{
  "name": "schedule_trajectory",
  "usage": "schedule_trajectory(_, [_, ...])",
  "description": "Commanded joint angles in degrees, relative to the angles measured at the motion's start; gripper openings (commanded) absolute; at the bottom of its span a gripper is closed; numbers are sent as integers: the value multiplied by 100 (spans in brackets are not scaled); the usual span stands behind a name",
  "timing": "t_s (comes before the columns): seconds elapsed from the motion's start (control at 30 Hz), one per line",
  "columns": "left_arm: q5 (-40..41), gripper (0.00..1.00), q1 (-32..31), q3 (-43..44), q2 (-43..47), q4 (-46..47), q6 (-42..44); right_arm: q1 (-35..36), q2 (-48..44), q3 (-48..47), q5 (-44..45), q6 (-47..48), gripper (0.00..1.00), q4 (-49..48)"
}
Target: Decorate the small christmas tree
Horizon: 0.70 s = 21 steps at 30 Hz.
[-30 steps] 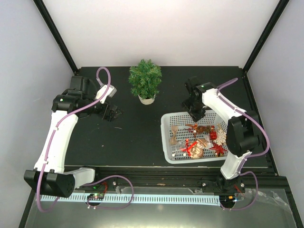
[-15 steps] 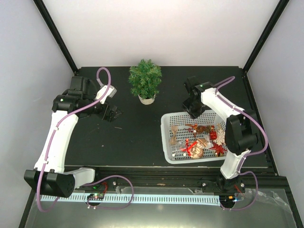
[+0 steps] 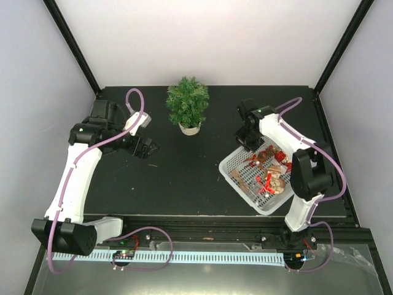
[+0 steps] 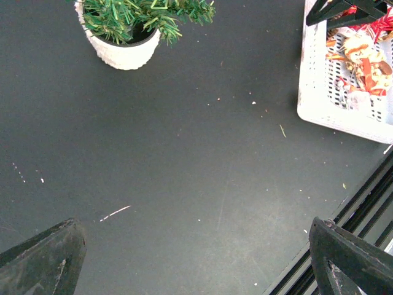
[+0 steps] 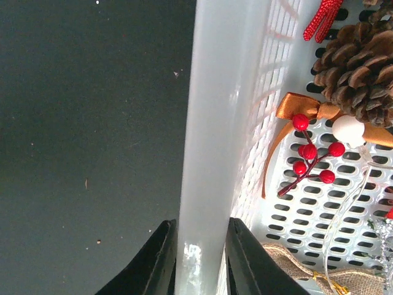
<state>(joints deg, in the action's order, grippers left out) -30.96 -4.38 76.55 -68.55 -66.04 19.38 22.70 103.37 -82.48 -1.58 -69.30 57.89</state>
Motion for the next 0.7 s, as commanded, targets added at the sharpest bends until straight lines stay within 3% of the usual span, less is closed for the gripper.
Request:
schedule_trajectory(0.0, [-4, 99, 40, -8, 167, 12, 14, 97, 8, -136, 8, 254, 19, -198])
schedule_trajectory(0.2, [-2, 99, 46, 8, 167, 38, 14, 291, 46, -262, 69, 739, 14, -104])
schedule_trajectory(0.33, [-14, 99, 43, 0, 174, 65, 5, 378, 15, -110, 70, 1132, 4, -145])
schedule_trajectory(0.67, [-14, 99, 46, -23, 171, 89, -3, 579, -153, 386, -174, 2490, 6, -672])
